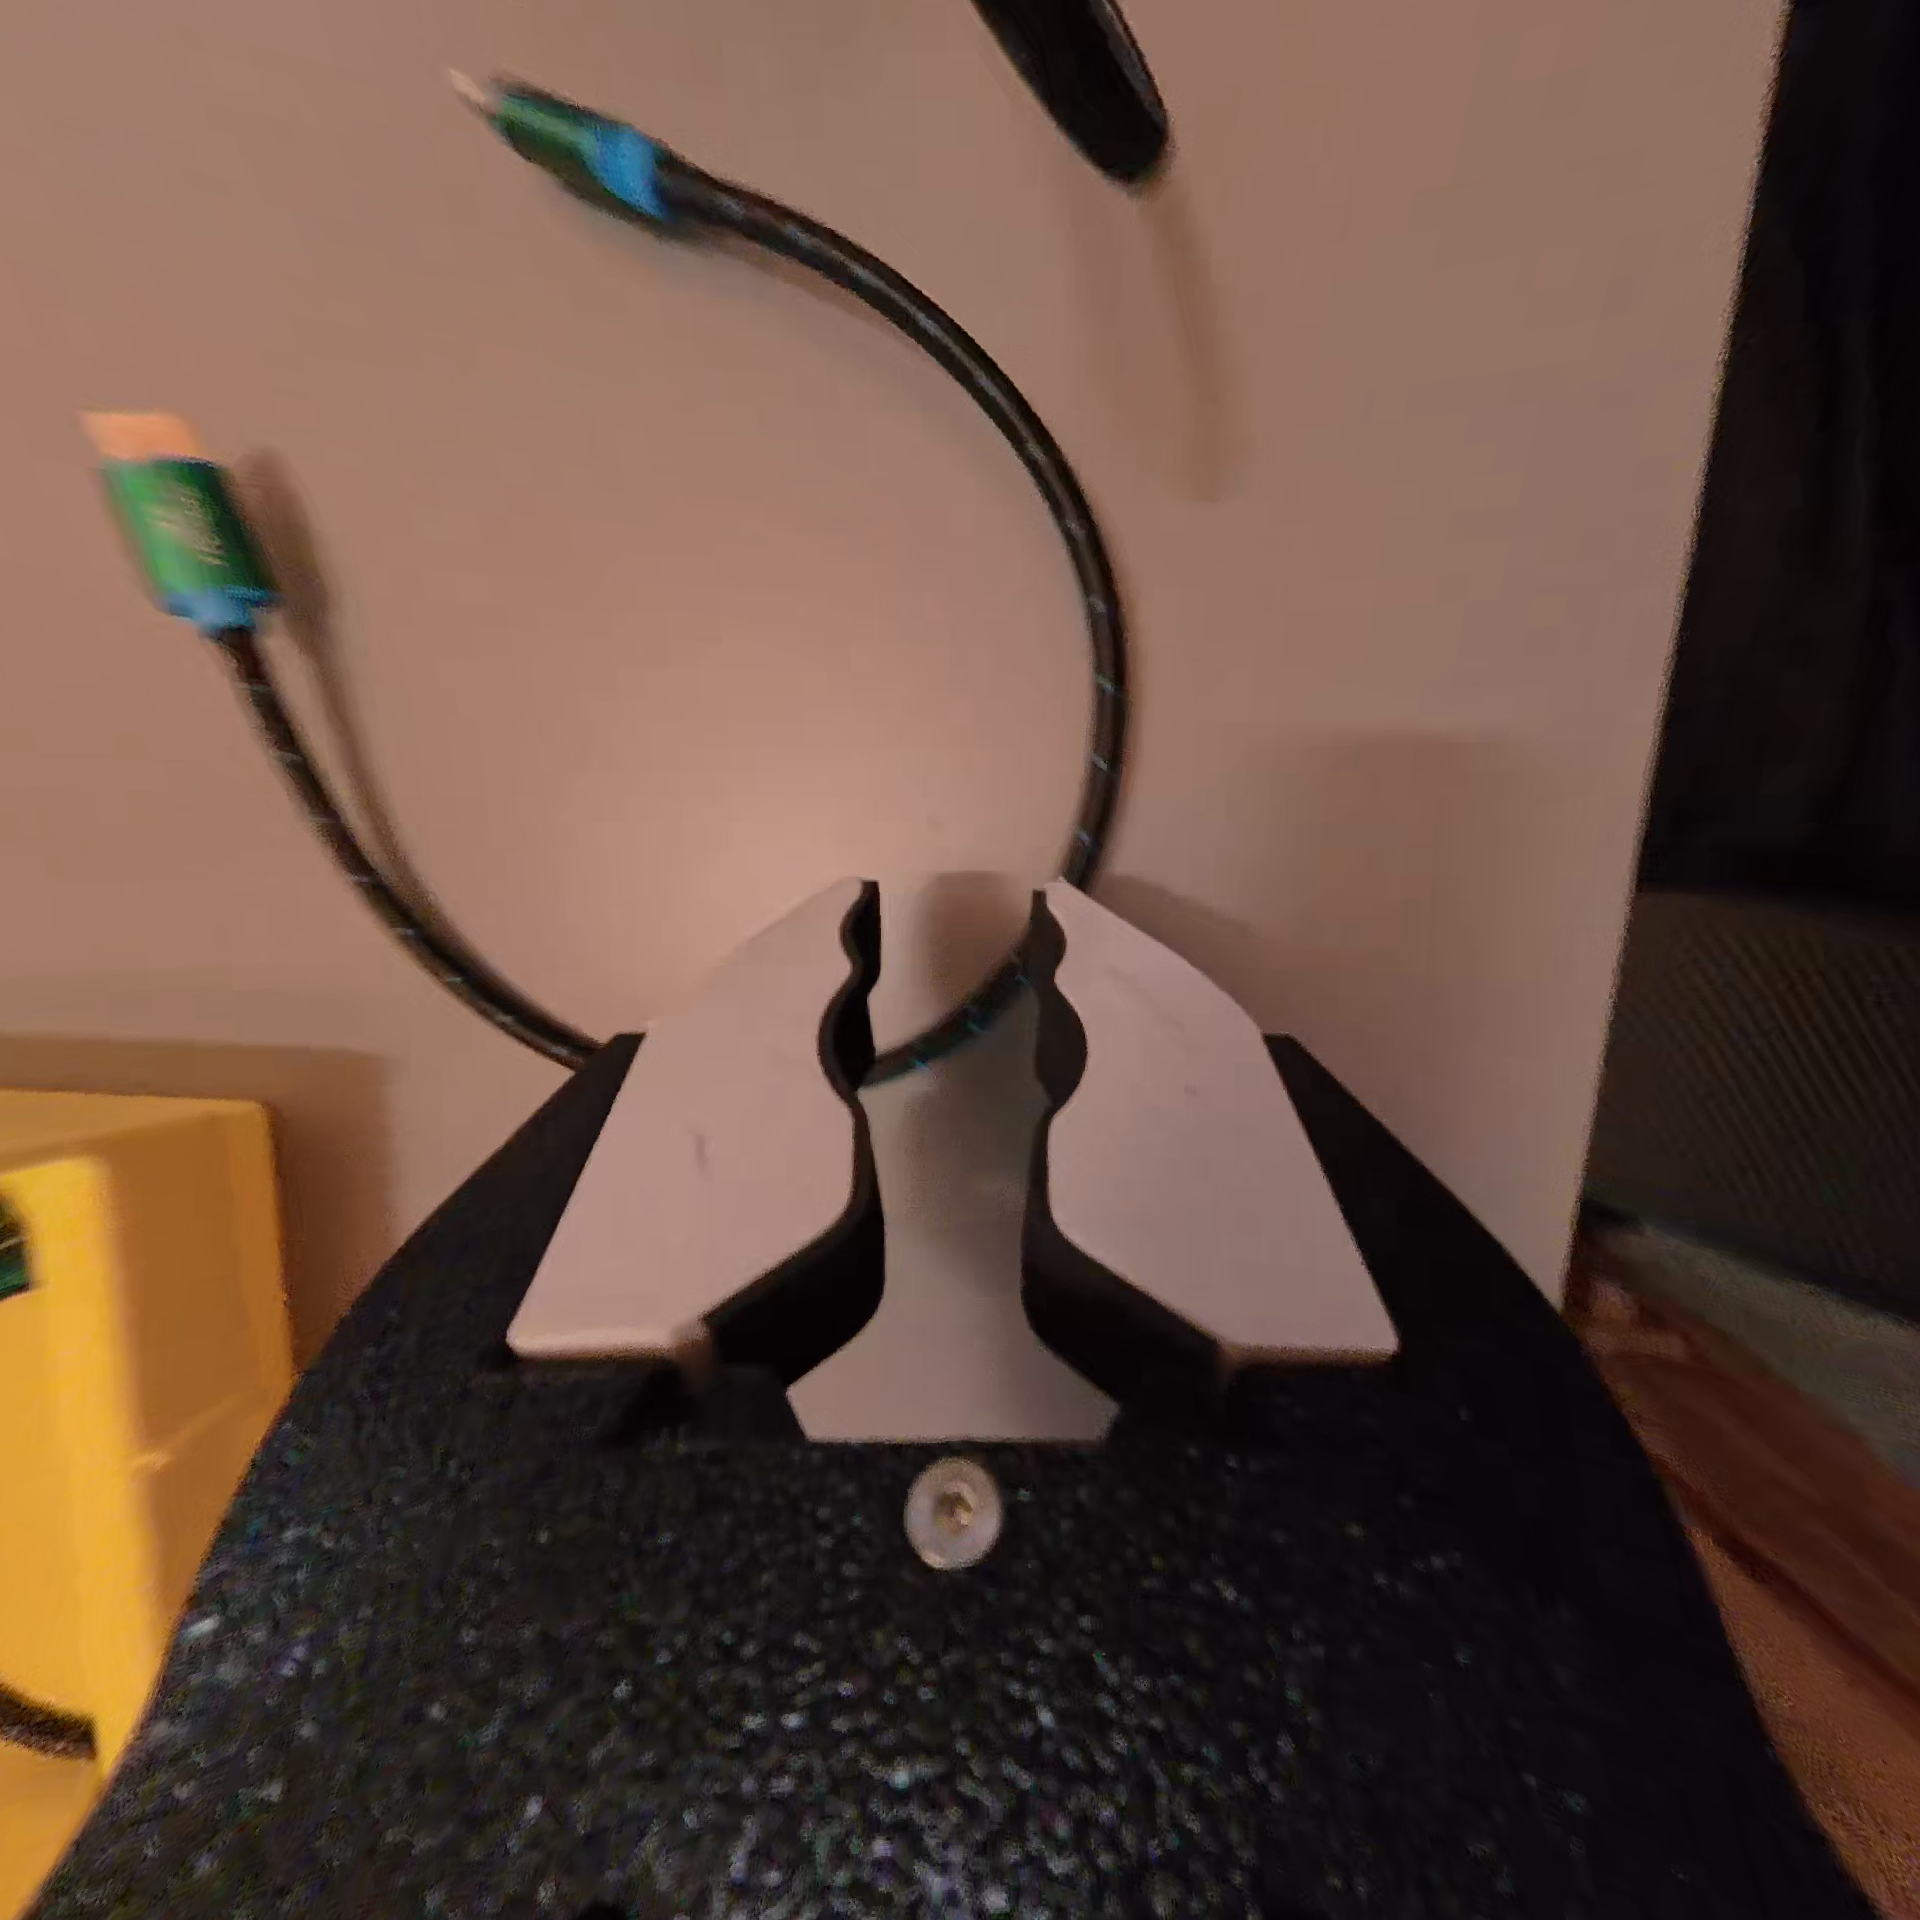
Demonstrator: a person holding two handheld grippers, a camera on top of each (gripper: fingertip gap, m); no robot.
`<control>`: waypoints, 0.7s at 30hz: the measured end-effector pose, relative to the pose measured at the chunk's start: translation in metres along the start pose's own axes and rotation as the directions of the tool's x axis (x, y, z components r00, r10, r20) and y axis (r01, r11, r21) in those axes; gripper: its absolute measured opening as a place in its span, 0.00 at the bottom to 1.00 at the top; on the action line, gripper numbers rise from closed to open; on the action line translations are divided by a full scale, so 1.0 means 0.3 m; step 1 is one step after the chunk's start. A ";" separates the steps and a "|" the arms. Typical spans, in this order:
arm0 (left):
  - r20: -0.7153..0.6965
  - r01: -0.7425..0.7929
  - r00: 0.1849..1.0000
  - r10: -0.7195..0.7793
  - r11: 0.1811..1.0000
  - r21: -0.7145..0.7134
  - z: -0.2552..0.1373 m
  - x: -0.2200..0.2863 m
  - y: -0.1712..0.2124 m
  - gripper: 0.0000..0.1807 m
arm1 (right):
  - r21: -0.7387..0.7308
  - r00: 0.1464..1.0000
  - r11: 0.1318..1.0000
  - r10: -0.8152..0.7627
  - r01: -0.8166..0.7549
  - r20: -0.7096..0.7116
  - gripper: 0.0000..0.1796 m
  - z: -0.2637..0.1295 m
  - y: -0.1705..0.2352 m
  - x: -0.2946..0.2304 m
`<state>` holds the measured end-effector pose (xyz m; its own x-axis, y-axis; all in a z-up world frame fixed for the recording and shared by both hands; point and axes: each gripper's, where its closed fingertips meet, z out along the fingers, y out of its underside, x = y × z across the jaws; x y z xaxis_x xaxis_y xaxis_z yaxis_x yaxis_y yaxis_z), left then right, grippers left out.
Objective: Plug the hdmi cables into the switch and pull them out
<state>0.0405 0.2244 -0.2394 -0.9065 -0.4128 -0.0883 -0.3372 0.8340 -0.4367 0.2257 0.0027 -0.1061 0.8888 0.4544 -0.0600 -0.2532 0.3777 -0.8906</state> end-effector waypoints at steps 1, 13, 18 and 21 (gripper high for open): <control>0.054 0.021 0.998 -0.023 0.999 0.037 -0.004 -0.030 -0.025 0.15 | 0.001 1.000 1.000 -0.004 0.004 -0.002 0.12 0.000 -0.001 0.001; 0.480 0.171 0.835 -0.269 0.956 0.238 0.132 -0.518 -0.162 0.26 | -0.027 1.000 0.999 0.020 -0.020 0.001 0.12 0.005 0.028 0.006; 0.507 0.129 0.844 -0.176 0.983 0.127 0.178 -0.529 -0.146 0.25 | -0.030 1.000 0.999 0.020 -0.020 0.002 0.12 0.005 0.029 0.009; 0.496 0.118 0.854 -0.159 0.987 0.112 0.182 -0.528 -0.143 0.20 | -0.027 1.000 0.999 0.023 -0.023 0.002 0.12 0.005 0.028 0.011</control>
<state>0.2126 0.2339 -0.2556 -0.5945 -0.6663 -0.4502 -0.4117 0.7331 -0.5413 0.2261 0.0085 -0.1133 0.8818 0.4650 -0.0794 -0.2632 0.3452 -0.9009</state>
